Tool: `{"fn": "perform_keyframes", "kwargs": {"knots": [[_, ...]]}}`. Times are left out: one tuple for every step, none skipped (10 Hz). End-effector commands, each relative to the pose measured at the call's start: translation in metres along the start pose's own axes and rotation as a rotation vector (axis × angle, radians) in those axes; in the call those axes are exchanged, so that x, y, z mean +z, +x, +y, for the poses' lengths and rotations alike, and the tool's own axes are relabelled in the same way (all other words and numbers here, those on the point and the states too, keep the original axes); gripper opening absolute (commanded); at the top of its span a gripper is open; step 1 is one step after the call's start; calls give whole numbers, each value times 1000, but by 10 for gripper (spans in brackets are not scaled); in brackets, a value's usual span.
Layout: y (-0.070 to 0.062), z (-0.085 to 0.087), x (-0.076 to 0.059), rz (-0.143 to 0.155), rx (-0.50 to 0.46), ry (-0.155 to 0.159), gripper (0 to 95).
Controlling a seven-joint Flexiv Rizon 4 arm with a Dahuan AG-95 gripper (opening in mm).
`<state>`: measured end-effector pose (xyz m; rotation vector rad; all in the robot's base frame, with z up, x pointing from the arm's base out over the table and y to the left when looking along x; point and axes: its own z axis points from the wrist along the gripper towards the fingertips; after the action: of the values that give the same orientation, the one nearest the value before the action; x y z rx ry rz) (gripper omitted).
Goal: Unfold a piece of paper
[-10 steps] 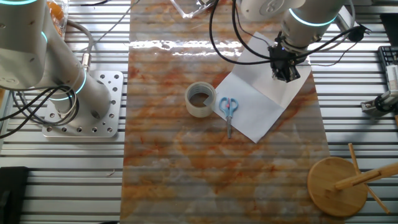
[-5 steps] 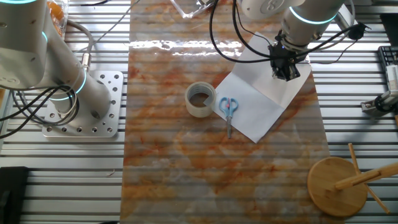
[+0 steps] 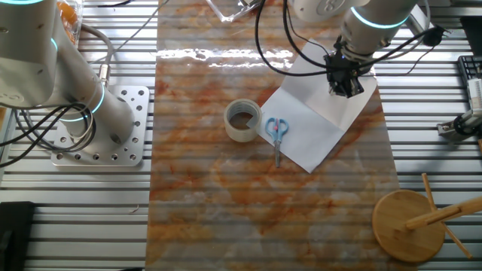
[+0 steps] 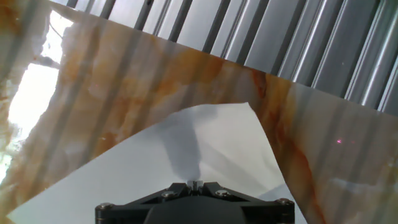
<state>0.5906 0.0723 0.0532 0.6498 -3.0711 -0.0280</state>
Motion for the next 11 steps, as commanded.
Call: {"fn": "perform_keyframes", "kwargs": {"knots": [[1,0,0,-14,-23,-4,0],[1,0,0,-20,-41,0,0],[0,0,2,-26,-47,-7,0],[-1,2,4,-25,-41,-6,0],[-3,5,8,-27,-32,-6,0],[-6,8,10,-28,-27,-6,0],[-11,13,13,-29,-23,-8,0],[-14,15,14,-28,-19,-8,0],[-19,18,16,-28,-18,-8,0],[-20,19,17,-26,-20,-8,0],[-22,21,22,-24,-25,-8,0]]}}
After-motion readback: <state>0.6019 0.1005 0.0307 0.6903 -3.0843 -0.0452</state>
